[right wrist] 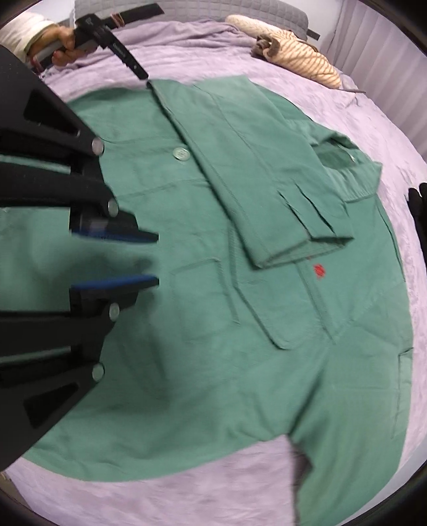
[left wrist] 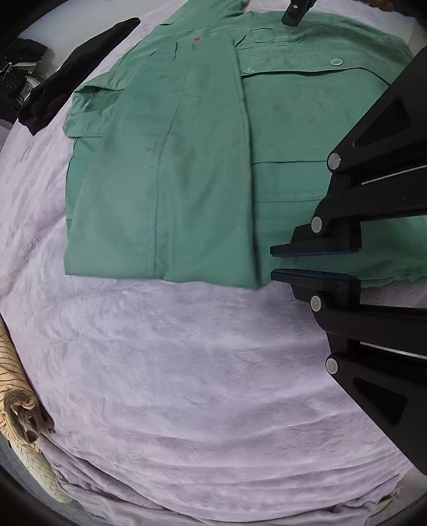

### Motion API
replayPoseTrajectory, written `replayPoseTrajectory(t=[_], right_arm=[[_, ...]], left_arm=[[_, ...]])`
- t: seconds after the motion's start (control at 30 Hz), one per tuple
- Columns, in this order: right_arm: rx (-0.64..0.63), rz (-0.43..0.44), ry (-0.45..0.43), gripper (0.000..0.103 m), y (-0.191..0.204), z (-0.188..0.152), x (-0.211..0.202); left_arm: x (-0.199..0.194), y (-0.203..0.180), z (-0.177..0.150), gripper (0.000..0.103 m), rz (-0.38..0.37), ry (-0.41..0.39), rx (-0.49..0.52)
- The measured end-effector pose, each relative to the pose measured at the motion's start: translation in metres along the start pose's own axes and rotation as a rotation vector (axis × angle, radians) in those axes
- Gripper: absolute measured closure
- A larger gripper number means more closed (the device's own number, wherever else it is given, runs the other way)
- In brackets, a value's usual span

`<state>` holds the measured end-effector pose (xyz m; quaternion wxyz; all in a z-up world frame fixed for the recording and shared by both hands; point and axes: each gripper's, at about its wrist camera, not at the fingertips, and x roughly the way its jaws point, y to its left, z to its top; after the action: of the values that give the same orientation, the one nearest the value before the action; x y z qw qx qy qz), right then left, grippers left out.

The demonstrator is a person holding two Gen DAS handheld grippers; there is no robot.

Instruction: Fold large clothes

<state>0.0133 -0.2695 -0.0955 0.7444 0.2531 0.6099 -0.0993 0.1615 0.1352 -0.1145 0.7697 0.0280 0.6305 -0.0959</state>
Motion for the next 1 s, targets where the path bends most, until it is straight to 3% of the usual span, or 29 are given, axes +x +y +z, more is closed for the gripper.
replayPoseTrajectory(t=[0.07, 0.2, 0.23, 0.27, 0.3, 0.33, 0.4, 0.5, 0.63, 0.9, 1.0], right_arm=[[-0.010, 0.021, 0.007, 0.052, 0.004, -0.015, -0.010], [-0.015, 0.041, 0.024, 0.048, 0.022, -0.026, -0.013], [-0.012, 0.046, 0.027, 0.046, 0.023, -0.031, -0.016], [-0.014, 0.051, 0.028, 0.044, 0.025, -0.035, -0.019], [-0.015, 0.056, 0.024, 0.042, 0.027, -0.038, -0.022], [-0.015, 0.060, 0.024, 0.042, 0.029, -0.041, -0.024], [-0.011, 0.065, 0.028, 0.042, 0.032, -0.045, -0.026], [-0.008, 0.071, 0.032, 0.034, 0.036, -0.049, -0.028], [-0.008, 0.072, 0.029, 0.033, 0.039, -0.053, -0.033], [0.019, 0.084, -0.009, 0.027, 0.033, -0.054, -0.054], [0.036, 0.090, -0.019, 0.027, 0.026, -0.054, -0.062]], left_arm=[[-0.009, -0.008, -0.012, 0.096, -0.003, 0.003, 0.017], [-0.030, -0.019, -0.034, 0.095, 0.009, 0.013, 0.041], [-0.034, -0.020, -0.038, 0.075, 0.012, 0.019, 0.034], [-0.039, -0.020, -0.041, 0.029, 0.014, 0.017, 0.025], [-0.044, -0.019, -0.045, 0.007, 0.023, -0.001, 0.011], [-0.053, -0.015, -0.049, 0.001, 0.047, -0.045, -0.003], [-0.061, -0.011, -0.050, 0.001, 0.057, -0.069, 0.005], [-0.060, -0.002, -0.046, 0.001, 0.045, -0.053, -0.019], [-0.056, 0.014, -0.035, 0.001, 0.059, -0.025, -0.079], [-0.067, 0.006, -0.036, 0.001, 0.031, 0.001, -0.080], [-0.066, 0.010, -0.028, 0.001, 0.079, -0.021, -0.094]])
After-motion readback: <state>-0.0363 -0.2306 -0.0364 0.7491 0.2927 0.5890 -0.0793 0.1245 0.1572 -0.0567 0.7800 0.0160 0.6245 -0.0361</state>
